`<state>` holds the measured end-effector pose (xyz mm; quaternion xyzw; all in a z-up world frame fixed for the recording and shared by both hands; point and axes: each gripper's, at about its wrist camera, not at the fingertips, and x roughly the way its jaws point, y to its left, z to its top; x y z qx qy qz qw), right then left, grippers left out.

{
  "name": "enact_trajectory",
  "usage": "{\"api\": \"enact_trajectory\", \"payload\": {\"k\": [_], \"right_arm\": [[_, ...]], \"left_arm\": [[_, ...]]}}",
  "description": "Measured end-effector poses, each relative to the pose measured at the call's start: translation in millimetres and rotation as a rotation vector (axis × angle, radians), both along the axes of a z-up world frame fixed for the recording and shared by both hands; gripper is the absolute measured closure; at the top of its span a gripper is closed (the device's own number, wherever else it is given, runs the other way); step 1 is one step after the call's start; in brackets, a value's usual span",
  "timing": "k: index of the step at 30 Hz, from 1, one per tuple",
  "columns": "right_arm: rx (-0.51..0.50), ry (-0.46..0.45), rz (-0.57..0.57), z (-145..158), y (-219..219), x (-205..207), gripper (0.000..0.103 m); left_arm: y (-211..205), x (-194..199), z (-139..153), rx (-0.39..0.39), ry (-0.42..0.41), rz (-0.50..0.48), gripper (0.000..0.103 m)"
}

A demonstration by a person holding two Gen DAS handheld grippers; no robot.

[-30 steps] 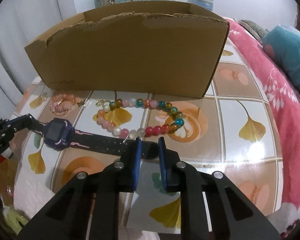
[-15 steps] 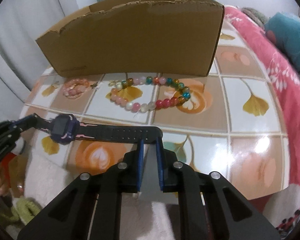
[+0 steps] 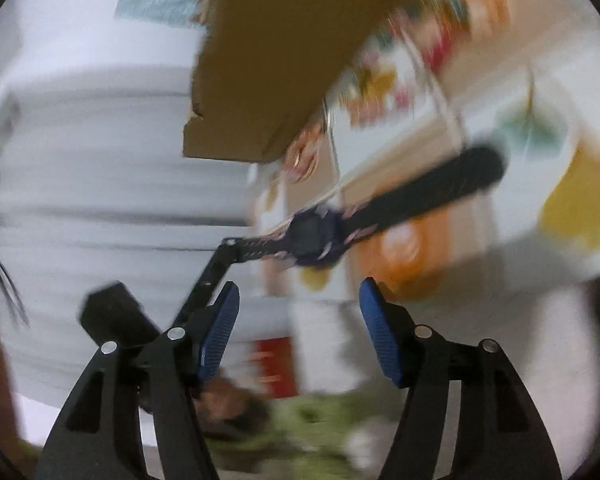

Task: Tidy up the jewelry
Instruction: 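Lift the smartwatch with the right tool while the left tool releases it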

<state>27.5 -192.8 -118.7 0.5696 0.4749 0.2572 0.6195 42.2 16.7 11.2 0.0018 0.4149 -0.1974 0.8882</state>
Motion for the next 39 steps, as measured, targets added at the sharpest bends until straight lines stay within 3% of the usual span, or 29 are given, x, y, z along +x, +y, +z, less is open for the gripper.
{"api": "enact_trajectory", "payload": {"k": [3, 10, 13, 17, 20, 23, 27, 29, 32, 35, 39], "right_arm": [[0.116, 0.035, -0.021, -15, 5, 3, 0.041], [0.258, 0.079, -0.065, -36, 7, 13, 0.041], [0.226, 0.069, -0.069, -28, 1, 9, 0.041], [-0.028, -0.018, -0.032, 7, -18, 1, 0.041], [-0.461, -0.181, 0.018, 49, -21, -7, 0.041], [-0.829, -0.373, 0.099, 84, -16, -15, 0.041], [-1.149, -0.624, 0.328, 97, -3, -11, 0.041], [-1.215, -0.699, 0.453, 95, 9, -3, 0.041], [-1.215, -0.781, 0.637, 86, 29, 11, 0.041], [-1.200, -0.834, 0.753, 75, 57, 16, 0.042], [-1.169, -0.861, 0.821, 70, 71, 17, 0.048]], "left_arm": [[-4, 0, 10, -0.018, 0.007, -0.011, 0.099], [-13, -7, 28, -0.070, 0.038, -0.041, 0.101], [-15, -11, 26, -0.041, 0.038, -0.031, 0.101], [-13, -15, 15, 0.026, 0.046, -0.003, 0.101], [-12, -13, 3, 0.072, 0.047, 0.014, 0.101], [-8, -6, -9, 0.098, 0.058, 0.028, 0.101], [-3, 5, -19, 0.117, 0.060, 0.033, 0.101], [-3, 10, -21, 0.129, 0.060, 0.032, 0.101], [-6, 17, -23, 0.152, 0.042, 0.029, 0.101], [-9, 22, -25, 0.159, 0.039, 0.037, 0.101], [-7, 29, -26, 0.137, 0.051, 0.040, 0.101]]}}
